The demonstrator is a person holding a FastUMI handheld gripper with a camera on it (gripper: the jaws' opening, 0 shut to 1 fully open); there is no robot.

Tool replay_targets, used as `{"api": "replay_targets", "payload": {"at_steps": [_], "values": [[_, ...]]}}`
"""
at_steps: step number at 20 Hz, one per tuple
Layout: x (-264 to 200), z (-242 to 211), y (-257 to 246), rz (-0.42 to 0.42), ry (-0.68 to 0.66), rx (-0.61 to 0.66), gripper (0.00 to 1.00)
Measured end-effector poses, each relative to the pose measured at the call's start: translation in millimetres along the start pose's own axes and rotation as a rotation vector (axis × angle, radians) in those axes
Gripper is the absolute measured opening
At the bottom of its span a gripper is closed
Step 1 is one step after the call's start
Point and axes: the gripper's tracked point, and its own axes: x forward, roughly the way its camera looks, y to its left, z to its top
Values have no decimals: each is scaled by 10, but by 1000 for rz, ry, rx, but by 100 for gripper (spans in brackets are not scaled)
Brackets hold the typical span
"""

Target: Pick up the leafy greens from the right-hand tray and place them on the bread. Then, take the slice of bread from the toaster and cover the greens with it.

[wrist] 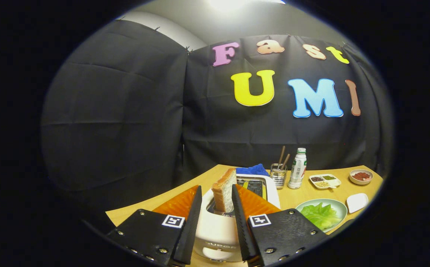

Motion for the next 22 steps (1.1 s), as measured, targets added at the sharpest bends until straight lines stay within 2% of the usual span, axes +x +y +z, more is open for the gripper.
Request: {"api": "replay_targets", "payload": {"at_steps": [5, 6, 8, 12, 13, 14, 19, 20, 22], "values": [[236, -144, 37, -3, 71, 15, 49], [276, -151, 3, -23, 74, 2, 49], [252, -129, -25, -48, 63, -23, 43], [302, -165, -74, -91, 60, -21, 42], [275, -108, -177, -130, 57, -32, 27], [326, -142, -158, -111, 57, -34, 12], [265, -58, -131, -116, 66, -75, 12], [346, -130, -139, -108, 66, -82, 3], [358, -135, -104, -88, 72, -73, 3]]}}
